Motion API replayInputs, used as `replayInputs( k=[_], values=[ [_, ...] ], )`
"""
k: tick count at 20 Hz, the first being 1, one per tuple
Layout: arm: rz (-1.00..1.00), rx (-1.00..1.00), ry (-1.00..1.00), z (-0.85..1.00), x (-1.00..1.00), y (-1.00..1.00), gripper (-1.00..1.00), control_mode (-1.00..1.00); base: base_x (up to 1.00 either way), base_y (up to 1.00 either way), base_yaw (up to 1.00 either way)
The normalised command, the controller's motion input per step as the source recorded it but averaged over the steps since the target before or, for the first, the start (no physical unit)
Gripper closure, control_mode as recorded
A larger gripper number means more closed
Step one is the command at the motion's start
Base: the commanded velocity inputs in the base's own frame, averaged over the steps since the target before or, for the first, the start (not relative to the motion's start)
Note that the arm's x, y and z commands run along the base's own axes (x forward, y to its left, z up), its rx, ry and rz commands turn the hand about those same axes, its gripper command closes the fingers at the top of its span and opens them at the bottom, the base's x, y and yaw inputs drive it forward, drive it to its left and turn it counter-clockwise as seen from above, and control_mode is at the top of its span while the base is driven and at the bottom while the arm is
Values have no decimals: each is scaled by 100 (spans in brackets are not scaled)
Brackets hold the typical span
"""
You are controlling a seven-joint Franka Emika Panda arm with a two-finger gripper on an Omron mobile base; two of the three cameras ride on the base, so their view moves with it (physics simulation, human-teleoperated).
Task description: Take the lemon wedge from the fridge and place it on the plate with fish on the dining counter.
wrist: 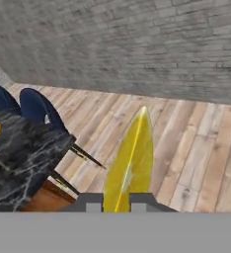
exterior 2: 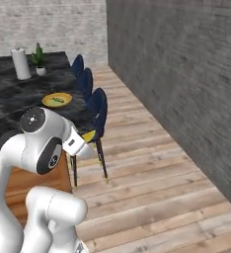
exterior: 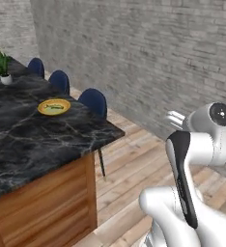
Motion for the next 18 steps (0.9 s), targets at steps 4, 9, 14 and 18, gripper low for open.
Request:
replayInputs(
  k=[4, 9, 14, 18],
  values=[
    [0, 0, 0, 0, 0, 0, 100, 100, 24, -100, 39],
    [0, 0, 0, 0, 0, 0, 100, 100, 6, -100, 26],
    [0, 0, 0, 0, 0, 0, 100, 100, 22, -100, 34],
    [0, 0, 0, 0, 0, 0, 100, 100, 44, -100, 41]
  ],
)
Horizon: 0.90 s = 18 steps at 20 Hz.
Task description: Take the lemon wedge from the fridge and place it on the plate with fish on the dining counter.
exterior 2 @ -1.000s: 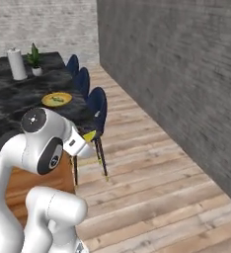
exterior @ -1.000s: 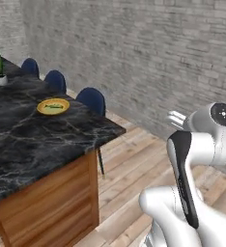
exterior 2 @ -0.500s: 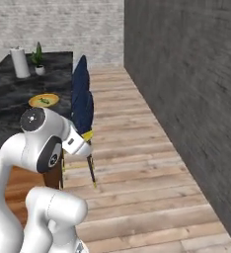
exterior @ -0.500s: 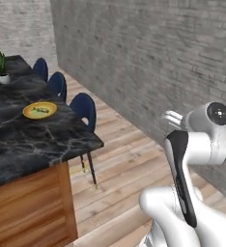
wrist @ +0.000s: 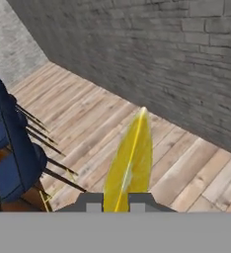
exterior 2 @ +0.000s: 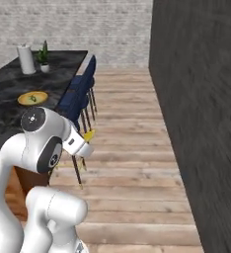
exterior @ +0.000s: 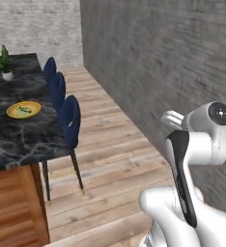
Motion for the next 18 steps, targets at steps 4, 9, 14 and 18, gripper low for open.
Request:
replayInputs(
  k=[4, 9, 14, 18],
  values=[
    [0, 0, 0, 0, 0, 0, 100, 100, 63, -100, 41],
    [0, 0, 0, 0, 0, 0, 100, 100, 79, -100, 39],
    [0, 0, 0, 0, 0, 0, 100, 100, 99, -99, 36],
    [0, 0, 0, 0, 0, 0, 100, 100, 100, -89, 29]
  ],
)
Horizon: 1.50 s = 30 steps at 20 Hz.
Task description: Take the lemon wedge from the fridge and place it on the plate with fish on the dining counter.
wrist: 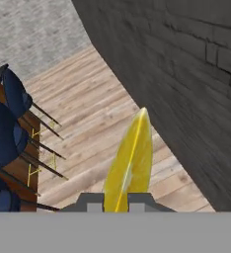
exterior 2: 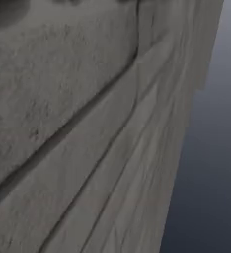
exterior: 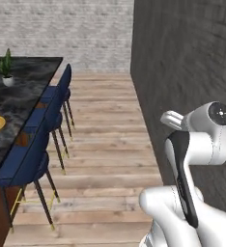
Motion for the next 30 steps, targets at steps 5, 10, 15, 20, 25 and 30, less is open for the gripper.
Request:
replayInputs(
  k=[5, 10, 15, 20, 25, 30],
  values=[
    [0, 0, 0, 0, 0, 0, 100, 100, 100, -56, 26],
    [0, 0, 0, 0, 0, 0, 100, 100, 98, -12, 45],
    [0, 0, 0, 0, 0, 0, 100, 100, 27, 5, 68],
    [0, 0, 0, 0, 0, 0, 100, 100, 15, 0, 70],
    [0, 0, 0, 0, 0, 0, 100, 100, 50, 4, 59],
    [0, 0, 0, 0, 0, 0, 100, 100, 98, -2, 7]
  ],
)
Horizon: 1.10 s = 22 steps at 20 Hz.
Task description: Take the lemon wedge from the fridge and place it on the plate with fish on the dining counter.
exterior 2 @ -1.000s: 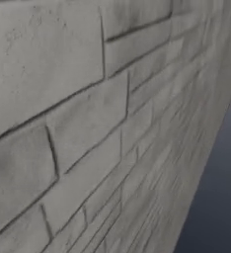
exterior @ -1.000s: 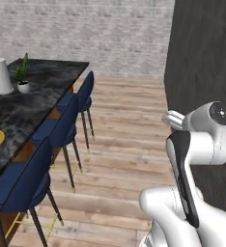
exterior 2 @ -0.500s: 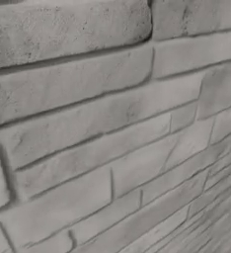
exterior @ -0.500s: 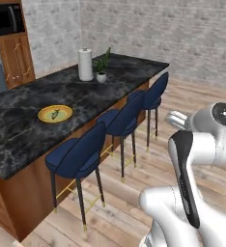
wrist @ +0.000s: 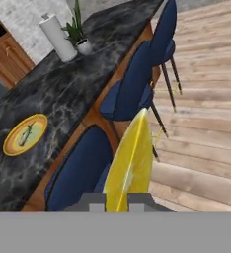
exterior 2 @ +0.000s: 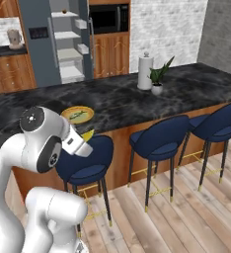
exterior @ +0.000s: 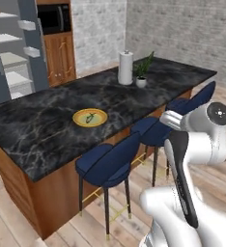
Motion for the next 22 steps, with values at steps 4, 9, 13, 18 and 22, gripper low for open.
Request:
replayInputs(
  k=[4, 9, 13, 18, 22],
  values=[
    [0, 0, 0, 0, 0, 0, 100, 100, 100, 0, 4],
    [8, 1, 8, 0, 60, 14, 100, -100, 40, 0, 3],
    [19, 10, 29, 8, 100, 48, 100, -100, 0, 0, 0],
    [22, 6, 38, -11, 100, 46, 100, -100, 0, 0, 0],
    [0, -10, 29, -23, 59, 28, 100, -100, 0, 0, 0]
  ],
)
